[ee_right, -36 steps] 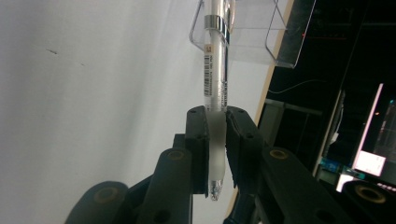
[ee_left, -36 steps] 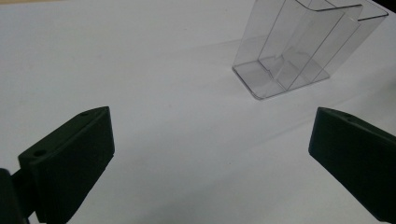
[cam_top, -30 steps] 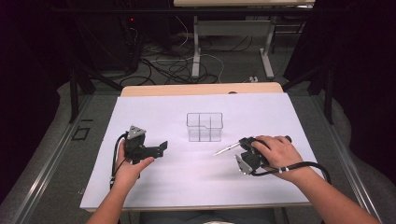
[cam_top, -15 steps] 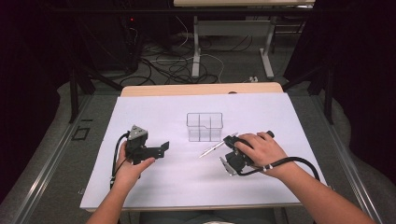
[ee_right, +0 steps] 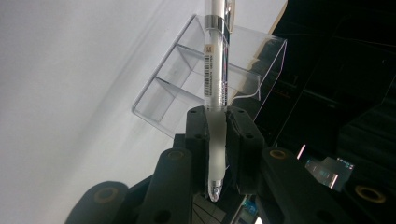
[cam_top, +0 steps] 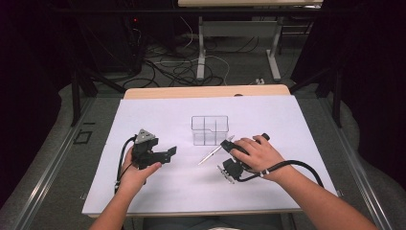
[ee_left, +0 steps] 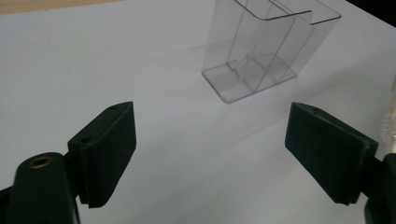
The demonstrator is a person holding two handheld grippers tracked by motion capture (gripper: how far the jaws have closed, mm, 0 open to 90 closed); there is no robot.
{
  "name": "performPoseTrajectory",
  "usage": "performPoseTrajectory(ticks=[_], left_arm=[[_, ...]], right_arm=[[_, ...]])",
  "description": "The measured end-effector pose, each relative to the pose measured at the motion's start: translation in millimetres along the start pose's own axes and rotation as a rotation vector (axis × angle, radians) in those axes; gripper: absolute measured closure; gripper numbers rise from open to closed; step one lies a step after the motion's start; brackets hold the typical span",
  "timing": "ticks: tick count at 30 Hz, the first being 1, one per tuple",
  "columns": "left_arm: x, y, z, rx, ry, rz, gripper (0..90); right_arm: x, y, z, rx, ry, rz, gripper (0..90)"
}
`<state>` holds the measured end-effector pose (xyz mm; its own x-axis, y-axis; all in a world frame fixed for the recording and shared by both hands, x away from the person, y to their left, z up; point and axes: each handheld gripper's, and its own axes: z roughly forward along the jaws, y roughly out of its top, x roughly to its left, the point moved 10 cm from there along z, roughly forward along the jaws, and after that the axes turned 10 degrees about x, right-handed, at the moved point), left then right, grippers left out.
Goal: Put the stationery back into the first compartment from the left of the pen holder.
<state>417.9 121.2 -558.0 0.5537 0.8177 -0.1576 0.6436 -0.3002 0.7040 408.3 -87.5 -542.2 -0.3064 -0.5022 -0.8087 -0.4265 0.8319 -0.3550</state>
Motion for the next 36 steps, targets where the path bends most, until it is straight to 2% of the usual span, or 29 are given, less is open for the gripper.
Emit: performPoseTrajectory(ticks=[4, 7, 13, 21, 22, 23, 26, 30, 34, 36], left_arm=[[-12.5, 1.6, 1.7, 0.008, -0.035, 0.019, 24.6], [-21.1, 3.3, 2.5, 0.021, -0.052, 0.051, 31.5], [-34.3, 6.6, 4.7, 0.049, -0.091, 0.113, 34.5], [-48.4, 11.2, 11.5, 0.095, -0.132, 0.138, 36.5], [-48.9, 11.5, 12.2, 0.109, -0.129, 0.154, 36.6], [-50.7, 11.9, 13.3, 0.120, -0.127, 0.153, 36.6], [-55.5, 13.5, 16.6, 0.147, -0.127, 0.161, 37.0], [-63.5, 15.2, 20.7, 0.190, -0.150, 0.168, 38.7], [-73.4, 18.8, 24.4, 0.212, -0.177, 0.189, 41.4], [-79.5, 20.4, 26.3, 0.220, -0.189, 0.188, 42.6]], right_arm=[[0.3, 5.8, 1.9, -0.006, -0.010, -0.017, 80.0], [1.7, 9.2, 3.1, -0.008, -0.010, -0.027, 80.0], [4.0, 15.5, 5.6, -0.012, -0.022, -0.056, 80.0], [7.1, 20.6, 8.5, -0.004, -0.042, -0.081, 80.0], [8.4, 20.8, 8.1, 0.003, -0.031, -0.087, 80.0], [8.1, 22.1, 8.9, -0.003, -0.043, -0.090, 80.0], [11.0, 23.2, 9.6, -0.003, -0.034, -0.082, 80.0], [10.5, 25.2, 11.0, -0.008, -0.042, -0.115, 80.0], [13.1, 24.5, 11.9, -0.002, -0.036, -0.130, 80.0], [11.2, 26.1, 11.5, -0.011, -0.049, -0.149, 80.0]])
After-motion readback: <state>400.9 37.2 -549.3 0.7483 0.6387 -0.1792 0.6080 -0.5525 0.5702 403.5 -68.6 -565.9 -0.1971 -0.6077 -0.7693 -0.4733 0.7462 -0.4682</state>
